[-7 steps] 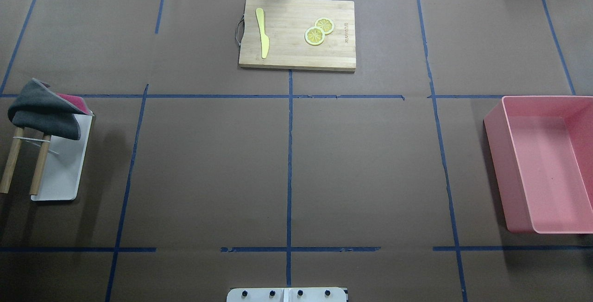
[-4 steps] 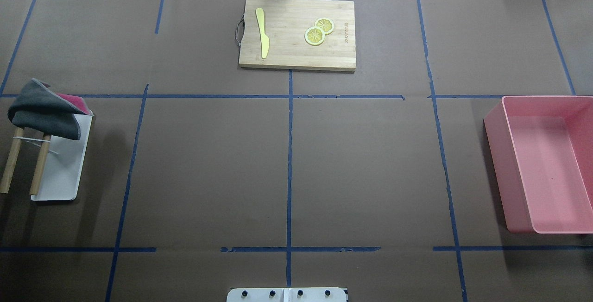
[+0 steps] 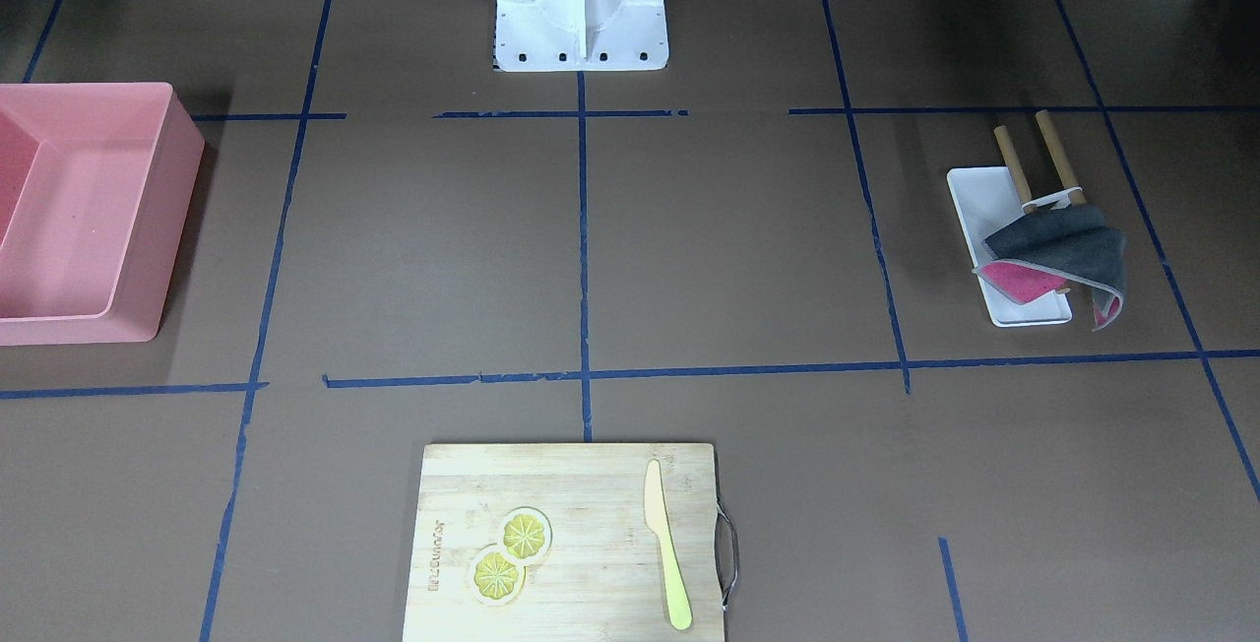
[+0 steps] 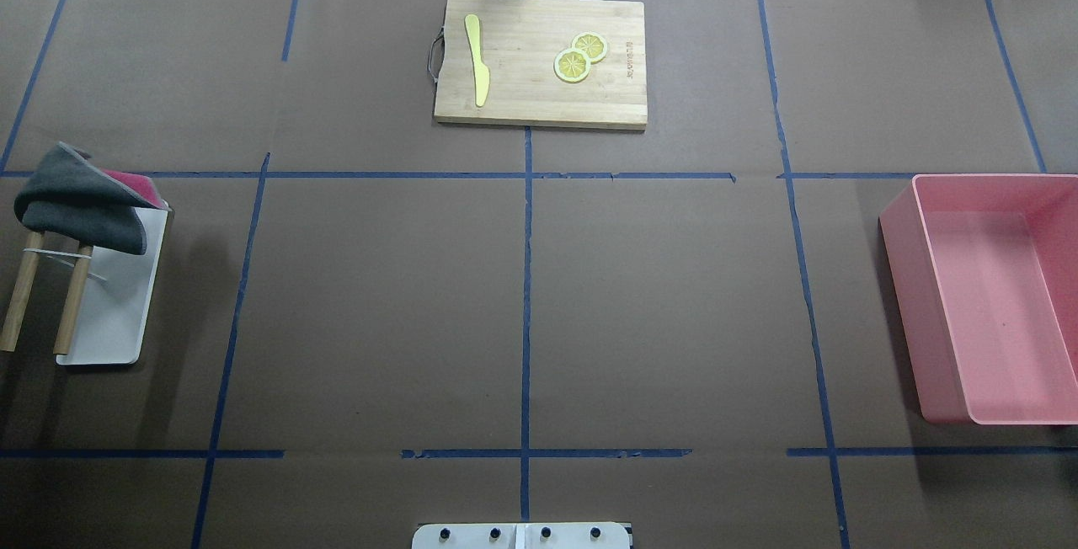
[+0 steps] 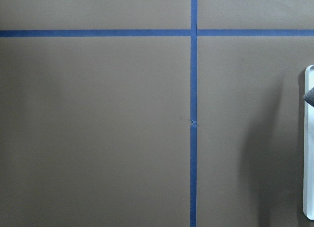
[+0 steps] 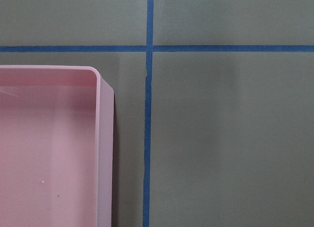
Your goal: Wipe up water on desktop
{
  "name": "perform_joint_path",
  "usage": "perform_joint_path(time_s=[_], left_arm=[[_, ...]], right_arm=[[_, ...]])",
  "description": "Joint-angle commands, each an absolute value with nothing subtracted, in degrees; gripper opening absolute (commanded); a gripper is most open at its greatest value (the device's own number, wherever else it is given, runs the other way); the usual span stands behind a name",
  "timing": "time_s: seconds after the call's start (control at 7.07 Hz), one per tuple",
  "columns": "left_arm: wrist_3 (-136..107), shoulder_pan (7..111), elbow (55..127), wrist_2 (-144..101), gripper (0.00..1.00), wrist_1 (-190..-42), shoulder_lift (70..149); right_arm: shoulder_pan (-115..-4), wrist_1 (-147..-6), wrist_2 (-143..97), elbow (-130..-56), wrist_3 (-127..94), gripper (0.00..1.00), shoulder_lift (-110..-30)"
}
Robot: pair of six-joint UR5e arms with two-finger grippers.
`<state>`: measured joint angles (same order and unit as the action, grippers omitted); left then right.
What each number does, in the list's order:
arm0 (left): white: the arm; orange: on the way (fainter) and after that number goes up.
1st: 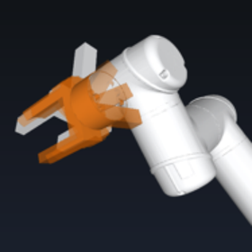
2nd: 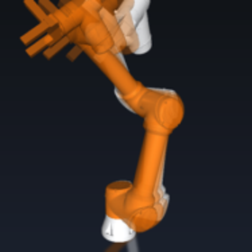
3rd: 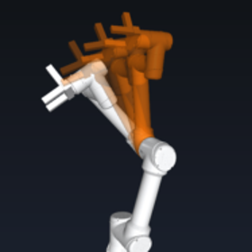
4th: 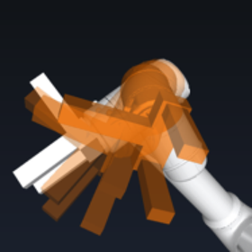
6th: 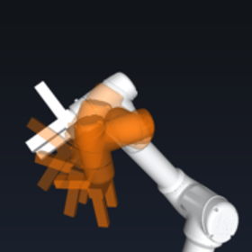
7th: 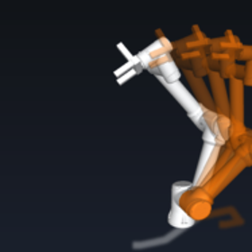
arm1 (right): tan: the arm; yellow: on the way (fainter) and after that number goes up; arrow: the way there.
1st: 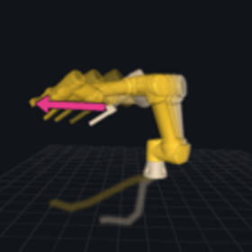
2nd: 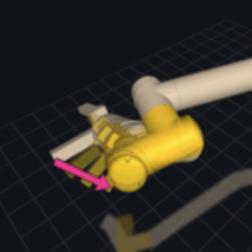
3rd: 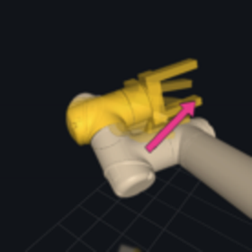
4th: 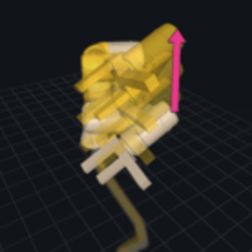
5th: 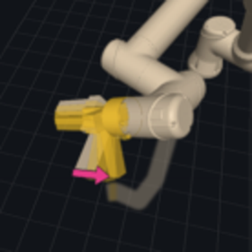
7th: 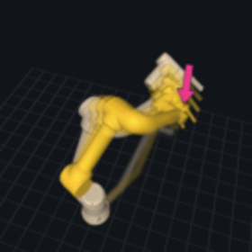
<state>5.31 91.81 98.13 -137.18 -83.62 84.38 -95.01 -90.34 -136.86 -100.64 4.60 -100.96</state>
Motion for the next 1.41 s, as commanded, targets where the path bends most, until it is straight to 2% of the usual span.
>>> perform_joint_path(time_s=[0.0, 0.57, 0.85, 1.27], left_arm=[[-1.2, 91.4, 100.1, -141.6, 1.00, -93.4, 84.9], [-28.6, 83.0, 98.5, -148.9, 1.00, -115.2, 84.8], [-40.6, 78.6, 92.8, -148.2, 1.00, -129.0, 86.5], [-47.8, 72.6, 91.8, -142.2, 0.98, -133.5, 88.2]], right_arm=[[-95.0, -90.2, -137.1, -100.7, 4.5, 1.00, -100.9], [-95.0, -90.1, -137.2, -101.1, 4.3, 1.00, -100.9], [-95.0, -90.1, -137.1, -101.2, 4.3, 1.00, -100.8], [-95.0, -90.1, -137.0, -101.1, 4.2, 1.00, -100.7]])
